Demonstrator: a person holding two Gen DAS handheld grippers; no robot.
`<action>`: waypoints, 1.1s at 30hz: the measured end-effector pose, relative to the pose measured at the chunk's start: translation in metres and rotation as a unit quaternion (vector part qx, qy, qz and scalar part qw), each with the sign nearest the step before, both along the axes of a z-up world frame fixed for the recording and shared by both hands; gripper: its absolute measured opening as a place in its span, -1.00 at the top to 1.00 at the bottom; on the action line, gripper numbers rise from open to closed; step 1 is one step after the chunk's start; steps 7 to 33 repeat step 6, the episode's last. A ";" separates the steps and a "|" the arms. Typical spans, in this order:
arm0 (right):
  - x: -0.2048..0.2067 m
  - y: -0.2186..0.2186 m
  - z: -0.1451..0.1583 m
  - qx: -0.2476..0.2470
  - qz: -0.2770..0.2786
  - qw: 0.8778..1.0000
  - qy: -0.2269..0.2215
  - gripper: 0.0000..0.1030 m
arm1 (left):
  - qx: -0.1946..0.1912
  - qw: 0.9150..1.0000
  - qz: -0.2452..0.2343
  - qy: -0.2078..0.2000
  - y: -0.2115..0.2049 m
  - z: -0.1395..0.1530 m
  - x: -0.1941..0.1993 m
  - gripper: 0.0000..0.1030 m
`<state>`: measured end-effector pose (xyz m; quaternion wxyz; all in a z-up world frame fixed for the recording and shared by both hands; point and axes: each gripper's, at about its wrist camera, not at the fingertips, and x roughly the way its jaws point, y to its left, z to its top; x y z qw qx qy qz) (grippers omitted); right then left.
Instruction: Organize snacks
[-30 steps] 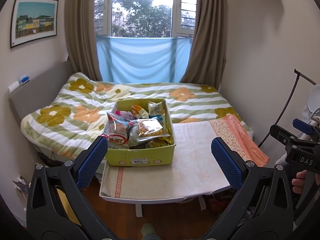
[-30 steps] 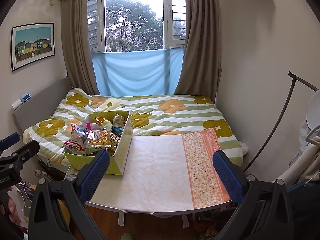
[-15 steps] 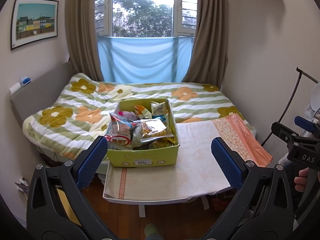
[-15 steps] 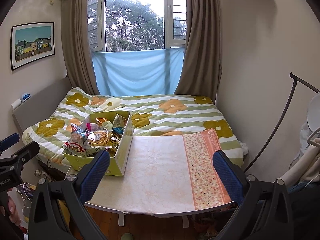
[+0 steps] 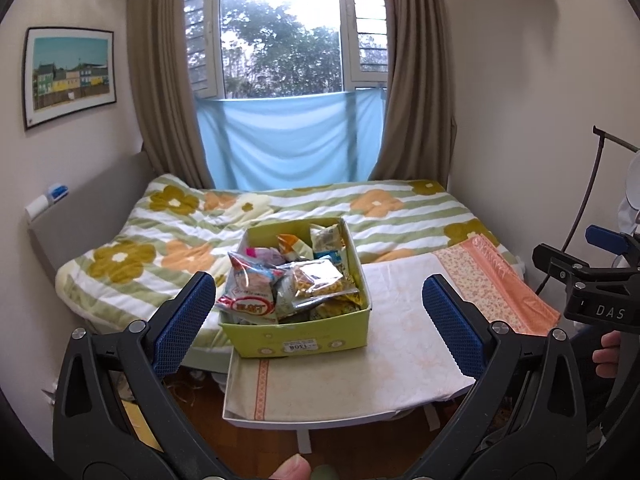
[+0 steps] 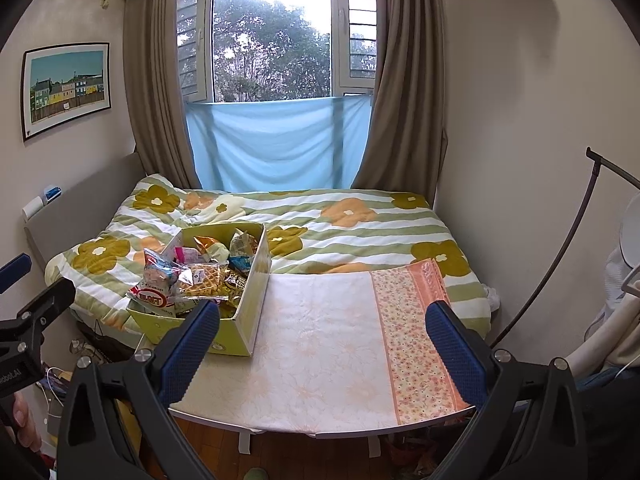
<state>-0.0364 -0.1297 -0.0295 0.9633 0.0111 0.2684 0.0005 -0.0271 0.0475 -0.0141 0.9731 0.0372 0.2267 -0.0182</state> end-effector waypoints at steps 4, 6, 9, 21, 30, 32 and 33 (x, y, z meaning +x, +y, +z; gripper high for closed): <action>0.009 0.005 0.000 -0.001 -0.001 1.000 0.005 -0.99 | -0.011 1.000 -0.004 0.004 0.006 -0.004 0.009 -0.99; 0.015 0.008 -0.001 -0.001 -0.002 1.000 0.008 -0.99 | -0.014 1.000 -0.002 0.012 0.010 -0.006 0.015 -0.99; 0.015 0.008 -0.001 -0.001 -0.002 1.000 0.008 -0.99 | -0.014 1.000 -0.002 0.012 0.010 -0.006 0.015 -0.99; 0.015 0.008 -0.001 -0.001 -0.002 1.000 0.008 -0.99 | -0.014 1.000 -0.002 0.012 0.010 -0.006 0.015 -0.99; 0.015 0.008 -0.001 -0.001 -0.002 1.000 0.008 -0.99 | -0.014 1.000 -0.002 0.012 0.010 -0.006 0.015 -0.99; 0.015 0.008 -0.001 -0.001 -0.002 1.000 0.008 -0.99 | -0.014 1.000 -0.002 0.012 0.010 -0.006 0.015 -0.99; 0.015 0.008 -0.001 -0.001 -0.002 1.000 0.008 -0.99 | -0.014 1.000 -0.002 0.012 0.010 -0.006 0.015 -0.99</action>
